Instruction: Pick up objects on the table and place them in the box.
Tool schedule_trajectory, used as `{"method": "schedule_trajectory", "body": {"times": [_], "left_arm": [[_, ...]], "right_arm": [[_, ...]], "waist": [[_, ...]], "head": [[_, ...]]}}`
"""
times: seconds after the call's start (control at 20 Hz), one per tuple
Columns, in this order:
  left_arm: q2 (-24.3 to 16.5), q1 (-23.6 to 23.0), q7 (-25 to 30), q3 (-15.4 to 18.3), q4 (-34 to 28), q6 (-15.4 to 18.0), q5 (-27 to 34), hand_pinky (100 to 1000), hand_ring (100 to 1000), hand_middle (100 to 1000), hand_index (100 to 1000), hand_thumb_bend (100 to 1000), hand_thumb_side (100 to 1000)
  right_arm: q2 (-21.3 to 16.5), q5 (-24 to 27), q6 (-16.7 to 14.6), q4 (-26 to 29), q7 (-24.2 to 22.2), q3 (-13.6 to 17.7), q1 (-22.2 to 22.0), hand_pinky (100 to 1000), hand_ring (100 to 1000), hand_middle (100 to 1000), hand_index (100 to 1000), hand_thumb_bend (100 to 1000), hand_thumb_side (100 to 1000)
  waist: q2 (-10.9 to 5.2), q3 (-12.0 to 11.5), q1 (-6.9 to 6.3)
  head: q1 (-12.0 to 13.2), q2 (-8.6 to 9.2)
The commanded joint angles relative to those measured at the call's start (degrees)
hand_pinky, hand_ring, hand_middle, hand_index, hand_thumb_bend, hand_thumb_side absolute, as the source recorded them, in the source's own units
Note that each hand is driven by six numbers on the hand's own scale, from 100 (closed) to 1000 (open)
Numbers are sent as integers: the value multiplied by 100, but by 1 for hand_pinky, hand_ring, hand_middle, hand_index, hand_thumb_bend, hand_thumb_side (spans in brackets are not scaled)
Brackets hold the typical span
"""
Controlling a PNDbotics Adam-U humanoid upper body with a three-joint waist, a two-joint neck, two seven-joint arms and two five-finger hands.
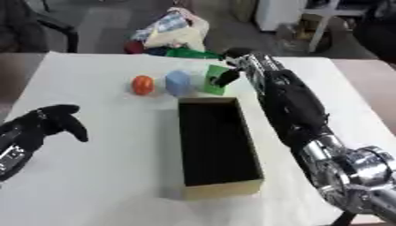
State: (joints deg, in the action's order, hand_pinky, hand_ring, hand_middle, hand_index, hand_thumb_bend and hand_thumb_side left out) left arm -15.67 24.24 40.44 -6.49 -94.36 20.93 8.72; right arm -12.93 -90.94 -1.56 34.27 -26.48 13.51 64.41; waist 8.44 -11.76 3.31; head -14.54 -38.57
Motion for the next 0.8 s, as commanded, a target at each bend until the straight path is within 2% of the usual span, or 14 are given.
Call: {"method": "schedule_trajectory", "body": {"times": [0.05, 0.8], "left_arm": [[-66, 97, 5, 45, -65, 25, -15, 680, 614, 612, 905, 100, 941], [-77, 152, 23, 46, -72, 91, -69, 681, 614, 612, 905, 100, 951]], "right_arm": [[-108, -181, -37, 167, 63, 62, 83, 866, 877, 992, 1000, 222, 696], [-134, -191, -26, 243, 182, 146, 11, 863, 864, 968, 1000, 150, 708]], "waist": [[-59, -19, -32], [131, -93, -92]], "head": [[-34, 90], [-171, 171]]}}
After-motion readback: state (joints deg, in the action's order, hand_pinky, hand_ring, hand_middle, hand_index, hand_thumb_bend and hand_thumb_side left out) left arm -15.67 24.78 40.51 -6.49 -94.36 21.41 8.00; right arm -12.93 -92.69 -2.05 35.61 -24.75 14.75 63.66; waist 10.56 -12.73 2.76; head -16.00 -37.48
